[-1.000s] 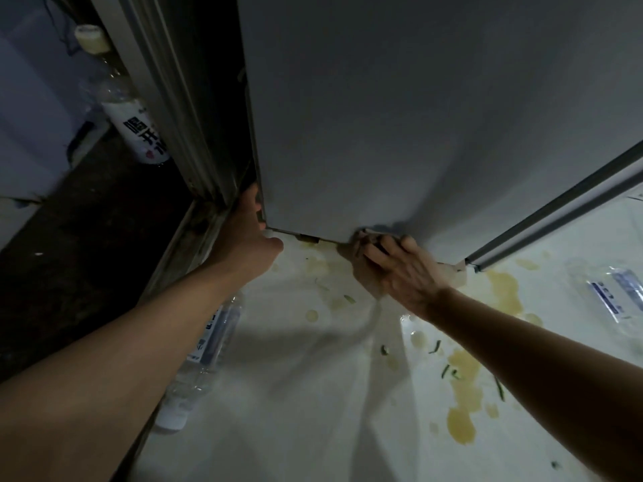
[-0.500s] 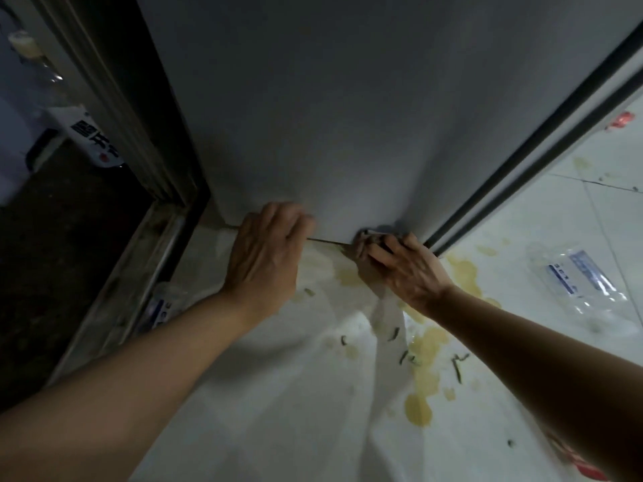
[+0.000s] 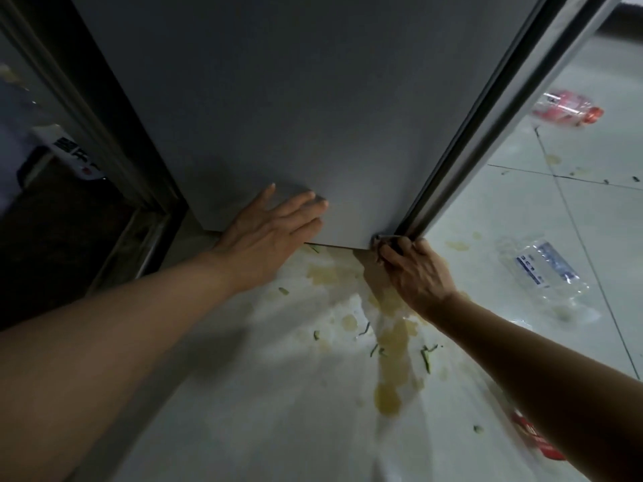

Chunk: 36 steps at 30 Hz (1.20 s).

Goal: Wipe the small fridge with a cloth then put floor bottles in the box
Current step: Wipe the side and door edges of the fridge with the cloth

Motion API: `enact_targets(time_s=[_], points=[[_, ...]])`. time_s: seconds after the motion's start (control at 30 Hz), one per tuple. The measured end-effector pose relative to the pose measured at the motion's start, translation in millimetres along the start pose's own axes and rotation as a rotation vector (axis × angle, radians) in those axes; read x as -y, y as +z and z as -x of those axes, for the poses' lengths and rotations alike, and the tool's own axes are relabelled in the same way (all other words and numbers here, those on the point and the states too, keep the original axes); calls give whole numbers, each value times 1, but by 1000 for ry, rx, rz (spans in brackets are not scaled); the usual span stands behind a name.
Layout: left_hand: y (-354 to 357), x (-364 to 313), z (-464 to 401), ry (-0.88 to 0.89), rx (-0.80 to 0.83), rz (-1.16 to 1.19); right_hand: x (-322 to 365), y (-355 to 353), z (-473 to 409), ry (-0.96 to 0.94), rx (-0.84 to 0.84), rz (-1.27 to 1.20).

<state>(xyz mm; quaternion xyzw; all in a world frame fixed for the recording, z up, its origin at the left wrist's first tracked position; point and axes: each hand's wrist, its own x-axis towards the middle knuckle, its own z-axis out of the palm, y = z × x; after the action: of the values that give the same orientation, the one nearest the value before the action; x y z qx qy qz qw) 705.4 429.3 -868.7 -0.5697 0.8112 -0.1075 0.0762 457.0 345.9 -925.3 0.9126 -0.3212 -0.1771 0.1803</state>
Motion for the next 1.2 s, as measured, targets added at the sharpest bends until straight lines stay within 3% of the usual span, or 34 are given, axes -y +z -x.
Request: enact_targets(time_s=[0.17, 0.27, 0.43, 0.5, 0.57, 0.67, 0.77, 0.87, 1.1, 1.2], points=[[-15, 2, 4, -75, 49, 13, 8, -14, 10, 220, 9, -223], [-28, -6, 2, -6, -105, -55, 5, -19, 36, 355, -43, -412], [-41, -31, -22, 100, -266, -60, -11, -9, 65, 968, -382, -1315], [-41, -38, -36, 139, -321, -78, -21, -1, 55, 1178, -448, -1520], [-40, -40, -47, 179, -366, -87, -26, 2, 39, 1179, -499, -1654], [-37, -38, -59, 211, -409, -103, -17, 5, 15, 985, -479, -1857], [-30, -33, -64, 223, -432, -118, -8, 16, 3, 838, -445, -1627], [-27, -28, -64, 239, -442, -118, -6, 28, -5, 838, -422, -1450], [-29, -25, -64, 256, -462, -215, 1, 38, -27, 937, -279, -1421], [-36, -25, -64, 269, -456, -250, 0, 34, -22, 915, -343, -1351]])
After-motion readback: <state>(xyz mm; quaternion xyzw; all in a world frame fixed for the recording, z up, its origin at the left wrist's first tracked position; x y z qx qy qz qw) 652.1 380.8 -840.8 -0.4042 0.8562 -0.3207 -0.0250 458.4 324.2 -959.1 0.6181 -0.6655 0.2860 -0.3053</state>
